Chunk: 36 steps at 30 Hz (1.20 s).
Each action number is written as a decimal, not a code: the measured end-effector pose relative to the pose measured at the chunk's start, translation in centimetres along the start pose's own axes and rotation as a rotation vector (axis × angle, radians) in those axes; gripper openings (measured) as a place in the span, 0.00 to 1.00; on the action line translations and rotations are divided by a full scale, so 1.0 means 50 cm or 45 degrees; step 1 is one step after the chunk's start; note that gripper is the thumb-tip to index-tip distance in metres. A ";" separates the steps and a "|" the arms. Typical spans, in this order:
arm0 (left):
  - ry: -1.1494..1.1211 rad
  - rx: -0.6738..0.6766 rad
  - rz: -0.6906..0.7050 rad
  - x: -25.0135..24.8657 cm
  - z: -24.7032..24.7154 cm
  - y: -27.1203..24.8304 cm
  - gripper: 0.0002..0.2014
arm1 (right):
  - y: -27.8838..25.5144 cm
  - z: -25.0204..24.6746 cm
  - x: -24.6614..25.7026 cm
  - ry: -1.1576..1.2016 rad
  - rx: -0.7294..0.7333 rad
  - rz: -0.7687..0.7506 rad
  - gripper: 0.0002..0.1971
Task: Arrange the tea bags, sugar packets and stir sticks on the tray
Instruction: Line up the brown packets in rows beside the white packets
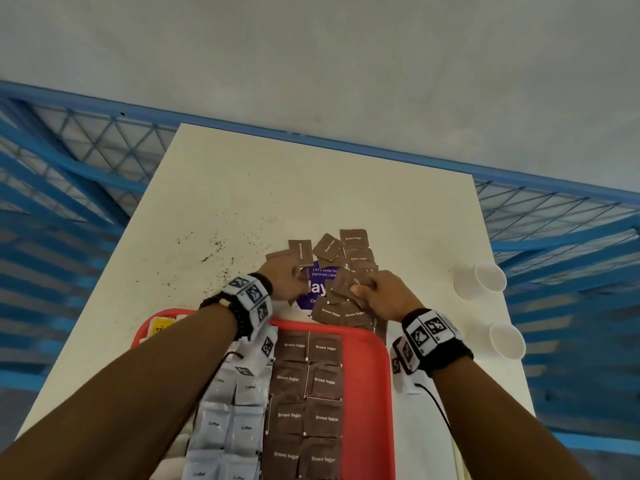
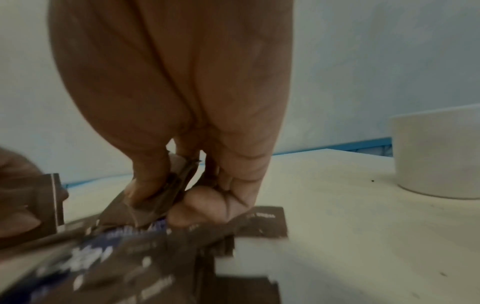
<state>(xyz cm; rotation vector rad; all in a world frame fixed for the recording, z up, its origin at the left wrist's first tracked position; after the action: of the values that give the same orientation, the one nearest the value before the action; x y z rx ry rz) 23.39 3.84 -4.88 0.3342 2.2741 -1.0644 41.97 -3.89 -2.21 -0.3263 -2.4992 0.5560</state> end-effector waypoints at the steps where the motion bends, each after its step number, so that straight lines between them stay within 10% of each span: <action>1: -0.304 0.007 -0.037 -0.002 -0.009 -0.009 0.11 | -0.003 -0.010 0.010 0.071 0.013 -0.018 0.13; 7: -1.466 0.150 -0.231 -0.015 -0.016 -0.080 0.08 | -0.029 -0.028 0.162 0.451 0.337 -0.199 0.05; 10: -1.732 0.605 -0.243 -0.008 0.022 -0.105 0.35 | -0.027 -0.024 0.227 0.357 0.324 -0.238 0.10; 18: -1.765 0.441 -0.271 0.079 0.003 -0.170 0.10 | 0.087 -0.022 0.222 -0.038 -0.106 -0.048 0.04; 23: -1.935 0.424 -0.253 0.103 0.003 -0.222 0.12 | 0.169 0.053 0.237 -0.567 0.003 -0.126 0.21; 36: -2.100 0.381 -0.115 0.133 0.005 -0.259 0.13 | 0.181 -0.011 0.219 -0.527 0.102 0.046 0.14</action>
<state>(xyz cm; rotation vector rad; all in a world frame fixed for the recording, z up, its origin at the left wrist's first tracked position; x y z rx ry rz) 12.33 -4.90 -1.15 -0.4376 0.6555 -1.0437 34.36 8.04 -0.82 -0.2452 -2.8593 0.8057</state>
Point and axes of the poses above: each hand's wrist, its own y-axis towards the middle knuckle, its own z-axis out of the palm, x = y × z, the point moved 7 cm from there along y, towards the middle knuckle, and after that the axes turned 7 degrees about -y, right-handed, at the moved point
